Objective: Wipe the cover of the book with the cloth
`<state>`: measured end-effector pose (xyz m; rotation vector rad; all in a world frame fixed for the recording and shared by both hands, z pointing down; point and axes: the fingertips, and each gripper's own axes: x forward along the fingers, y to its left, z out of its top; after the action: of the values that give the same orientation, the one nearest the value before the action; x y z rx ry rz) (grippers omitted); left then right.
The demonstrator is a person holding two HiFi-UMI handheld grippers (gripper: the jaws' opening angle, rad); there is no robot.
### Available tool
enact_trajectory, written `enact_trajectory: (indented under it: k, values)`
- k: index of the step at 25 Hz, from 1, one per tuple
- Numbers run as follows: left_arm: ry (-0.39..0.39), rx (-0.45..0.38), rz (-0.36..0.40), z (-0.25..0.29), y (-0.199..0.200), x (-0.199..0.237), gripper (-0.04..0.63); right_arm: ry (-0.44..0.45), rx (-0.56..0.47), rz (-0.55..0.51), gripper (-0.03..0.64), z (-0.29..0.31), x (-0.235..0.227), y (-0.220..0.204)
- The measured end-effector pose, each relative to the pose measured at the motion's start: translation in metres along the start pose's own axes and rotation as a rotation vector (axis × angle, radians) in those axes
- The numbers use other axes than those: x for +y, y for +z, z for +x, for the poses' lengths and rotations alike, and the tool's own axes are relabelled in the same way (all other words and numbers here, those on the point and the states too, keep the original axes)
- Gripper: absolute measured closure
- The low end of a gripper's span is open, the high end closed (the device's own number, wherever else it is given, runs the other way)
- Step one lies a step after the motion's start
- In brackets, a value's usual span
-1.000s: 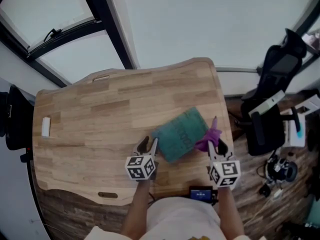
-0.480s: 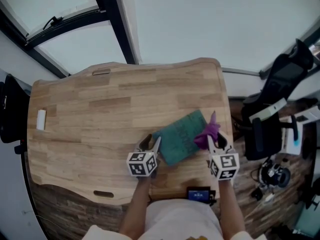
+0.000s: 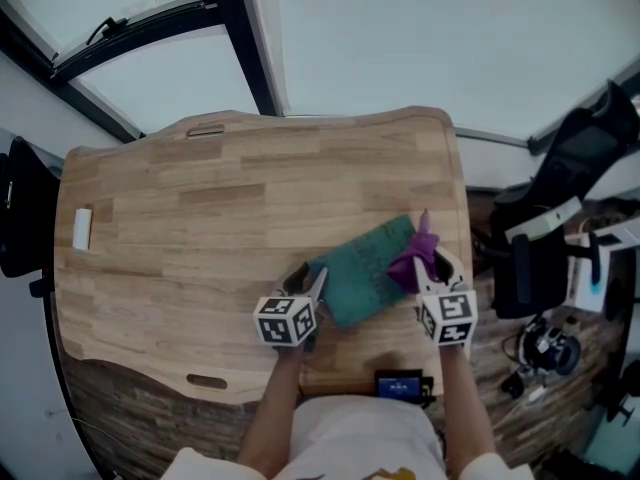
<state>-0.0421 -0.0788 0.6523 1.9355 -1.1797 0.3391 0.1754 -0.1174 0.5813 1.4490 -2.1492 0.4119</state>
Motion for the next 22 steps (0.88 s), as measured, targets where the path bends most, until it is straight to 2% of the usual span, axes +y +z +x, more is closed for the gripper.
enact_trajectory:
  k: [8,15,22]
  values:
    - [-0.011,0.018,-0.046,0.002,-0.001,0.0,0.437,0.032,0.019,-0.045,0.54,0.02,-0.003,-0.003]
    - [-0.037,0.04,-0.043,0.004,0.003,0.001,0.439,0.048,0.035,-0.045,0.54,0.042,-0.002,-0.001]
    - [-0.054,0.061,-0.066,0.005,0.001,0.001,0.439,0.072,0.072,-0.112,0.54,0.06,0.003,0.003]
